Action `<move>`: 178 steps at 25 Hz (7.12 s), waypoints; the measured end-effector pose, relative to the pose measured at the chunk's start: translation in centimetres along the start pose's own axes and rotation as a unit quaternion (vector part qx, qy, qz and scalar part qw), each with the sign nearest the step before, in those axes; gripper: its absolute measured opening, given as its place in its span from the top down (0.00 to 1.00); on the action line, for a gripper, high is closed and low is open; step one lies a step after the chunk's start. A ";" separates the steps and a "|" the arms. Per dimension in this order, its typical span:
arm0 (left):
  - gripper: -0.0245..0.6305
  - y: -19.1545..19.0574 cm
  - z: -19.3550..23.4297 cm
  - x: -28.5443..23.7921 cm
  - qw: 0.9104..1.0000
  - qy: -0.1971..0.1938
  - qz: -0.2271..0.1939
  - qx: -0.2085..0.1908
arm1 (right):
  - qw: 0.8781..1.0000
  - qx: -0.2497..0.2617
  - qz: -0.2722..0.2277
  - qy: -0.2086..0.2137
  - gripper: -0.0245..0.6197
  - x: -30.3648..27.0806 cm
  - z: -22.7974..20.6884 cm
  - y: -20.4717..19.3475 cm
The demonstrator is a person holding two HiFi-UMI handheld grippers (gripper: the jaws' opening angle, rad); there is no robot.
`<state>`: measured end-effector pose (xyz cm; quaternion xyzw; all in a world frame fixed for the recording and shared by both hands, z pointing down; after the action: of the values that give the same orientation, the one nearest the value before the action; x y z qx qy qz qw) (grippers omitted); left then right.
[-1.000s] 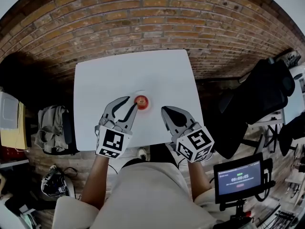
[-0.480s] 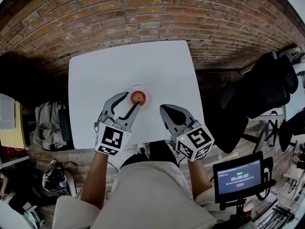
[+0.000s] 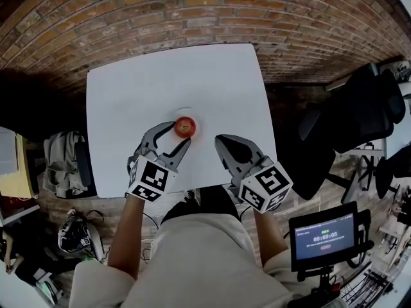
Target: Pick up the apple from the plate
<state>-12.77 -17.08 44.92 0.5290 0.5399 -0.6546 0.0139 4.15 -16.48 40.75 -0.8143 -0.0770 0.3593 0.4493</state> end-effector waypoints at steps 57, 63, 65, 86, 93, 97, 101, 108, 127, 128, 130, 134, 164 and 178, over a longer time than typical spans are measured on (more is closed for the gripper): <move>0.38 -7.7 0.9 -12.2 0.975 -0.107 0.187 -0.060 | 0.997 -0.040 0.066 -0.019 0.96 -3.3 -4.1 -3.5; 0.38 -8.4 1.1 -12.5 0.973 -0.106 0.195 -0.057 | 0.996 -0.038 0.076 -0.012 0.96 -4.1 -3.7 -3.8; 0.37 -8.6 1.2 -12.6 0.973 -0.105 0.197 -0.054 | 0.996 -0.038 0.079 -0.010 0.96 -4.3 -3.6 -3.9; 0.37 -9.4 1.0 -13.7 0.969 -0.099 0.218 -0.055 | 0.995 -0.027 0.095 -0.009 0.96 -4.6 -3.8 -4.6; 0.37 -9.4 1.0 -13.9 0.969 -0.093 0.224 -0.050 | 0.995 -0.026 0.098 -0.010 0.96 -4.4 -3.7 -4.9; 0.37 -9.3 0.8 -14.0 0.969 -0.087 0.224 -0.052 | 0.995 -0.027 0.096 -0.011 0.96 -4.1 -3.8 -5.0; 0.37 -9.3 0.8 -14.1 0.971 -0.082 0.222 -0.046 | 0.995 -0.027 0.094 -0.012 0.96 -3.9 -4.0 -5.1; 0.37 -8.5 0.9 -13.9 0.972 -0.081 0.218 -0.043 | 0.995 -0.030 0.091 -0.014 0.96 -3.2 -4.2 -5.0; 0.37 -7.0 1.0 -12.1 0.977 -0.067 0.197 -0.047 | 0.997 -0.021 0.071 -0.024 0.96 -2.0 -3.8 -4.1; 0.37 -6.8 1.1 -11.9 0.978 -0.067 0.193 -0.044 | 0.997 -0.020 0.070 -0.024 0.96 -1.9 -3.7 -4.0; 0.37 -6.3 1.2 -11.3 0.980 -0.070 0.182 -0.032 | 0.997 -0.019 0.067 -0.024 0.96 -1.8 -3.6 -3.9; 0.37 -5.5 1.4 -10.4 0.984 -0.069 0.165 -0.017 | 0.998 -0.015 0.060 -0.025 0.96 -1.6 -3.5 -3.6; 0.37 -2.2 1.7 -0.2 0.996 0.013 0.088 0.004 | 0.999 0.049 0.018 -0.012 0.96 -0.1 1.2 1.5; 0.37 -1.2 -0.3 6.1 0.998 0.047 0.047 0.018 | 0.996 0.084 -0.005 -0.002 0.96 2.4 5.6 3.4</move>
<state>-15.90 -12.98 41.48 0.5839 0.5029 -0.6373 0.0101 1.58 -13.61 34.93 -0.7726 -0.0512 0.3637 0.5178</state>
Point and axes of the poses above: the fingertips, and each gripper's own axes: x backward along the fingers, z to its left, y out of its top, the point moved 7 cm from there along x, backward along the fingers, and after that the axes turned 13 degrees about z, right-handed, at the moved point
